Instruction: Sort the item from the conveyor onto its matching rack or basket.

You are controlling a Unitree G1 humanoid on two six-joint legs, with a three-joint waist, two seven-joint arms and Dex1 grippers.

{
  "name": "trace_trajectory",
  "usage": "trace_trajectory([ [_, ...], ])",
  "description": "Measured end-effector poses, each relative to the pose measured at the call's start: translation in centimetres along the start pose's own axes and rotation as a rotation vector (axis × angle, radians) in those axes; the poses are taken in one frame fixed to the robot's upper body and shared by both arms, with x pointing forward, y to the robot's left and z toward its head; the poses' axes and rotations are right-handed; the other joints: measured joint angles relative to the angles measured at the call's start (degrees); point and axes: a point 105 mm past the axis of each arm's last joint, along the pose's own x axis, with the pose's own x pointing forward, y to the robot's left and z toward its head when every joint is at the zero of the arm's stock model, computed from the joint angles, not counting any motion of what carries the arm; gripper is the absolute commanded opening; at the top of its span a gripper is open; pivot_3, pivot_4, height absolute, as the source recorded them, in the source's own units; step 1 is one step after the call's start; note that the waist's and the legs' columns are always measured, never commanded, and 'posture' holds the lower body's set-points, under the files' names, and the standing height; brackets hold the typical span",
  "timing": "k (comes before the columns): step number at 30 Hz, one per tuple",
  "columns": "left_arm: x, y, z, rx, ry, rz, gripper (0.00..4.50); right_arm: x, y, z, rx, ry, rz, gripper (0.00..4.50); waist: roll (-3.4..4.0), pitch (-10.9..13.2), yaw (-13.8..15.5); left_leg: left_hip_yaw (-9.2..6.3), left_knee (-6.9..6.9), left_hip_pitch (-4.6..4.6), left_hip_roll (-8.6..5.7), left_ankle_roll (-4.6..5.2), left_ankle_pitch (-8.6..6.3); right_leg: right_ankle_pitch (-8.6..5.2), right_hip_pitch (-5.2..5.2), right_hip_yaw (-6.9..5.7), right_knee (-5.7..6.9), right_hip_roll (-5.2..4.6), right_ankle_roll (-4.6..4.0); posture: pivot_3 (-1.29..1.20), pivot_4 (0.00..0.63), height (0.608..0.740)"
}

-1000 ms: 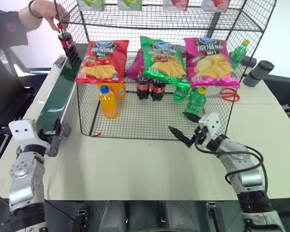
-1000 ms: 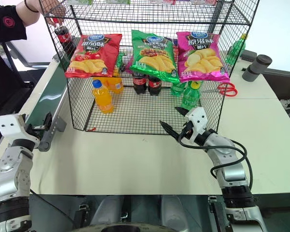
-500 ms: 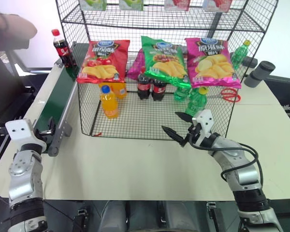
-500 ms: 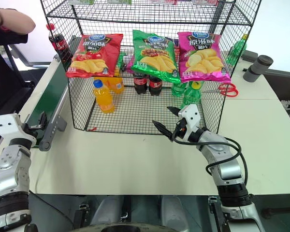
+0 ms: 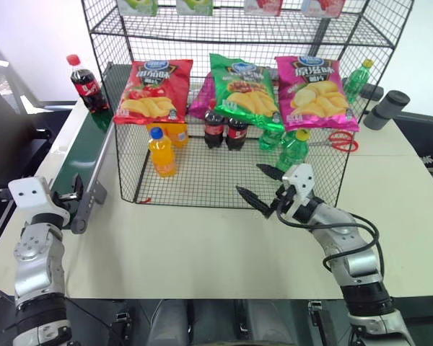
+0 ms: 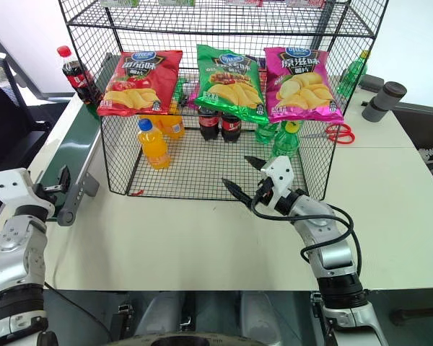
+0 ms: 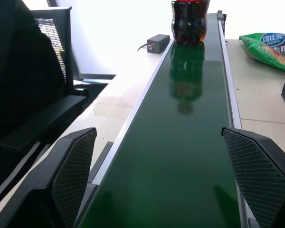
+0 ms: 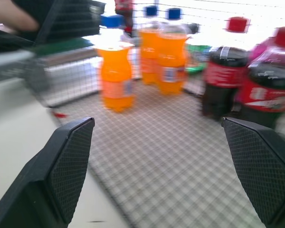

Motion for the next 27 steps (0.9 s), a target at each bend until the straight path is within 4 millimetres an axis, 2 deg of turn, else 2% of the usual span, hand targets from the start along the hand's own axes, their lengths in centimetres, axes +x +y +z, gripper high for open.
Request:
trace_trajectory([
  [11, -0.02, -0.11, 0.49, 0.002, -0.034, -0.008, 4.5, -0.24, 0.9, -0.39, 0.042, -0.006, 0.045, 4.45, 0.0, 0.0, -0.01, 0.0, 0.0, 0.0, 0.0, 0.0, 0.0, 0.0, -0.01, 0.0, 0.0, -0.02, 0.0, 0.0, 0.15, 0.74],
  [27, 0.0, -0.11, 0.4, 0.014, -0.043, -0.009, 4.5, -0.13, 0.63, -0.5, 0.022, -0.009, 0.035, 4.45, 0.0, 0.0, 0.0, -0.01, -0.01, 0.0, 0.0, 0.0, 0.0, 0.0, -0.02, 0.0, 0.0, -0.03, 0.0, 0.0, 0.15, 0.74],
])
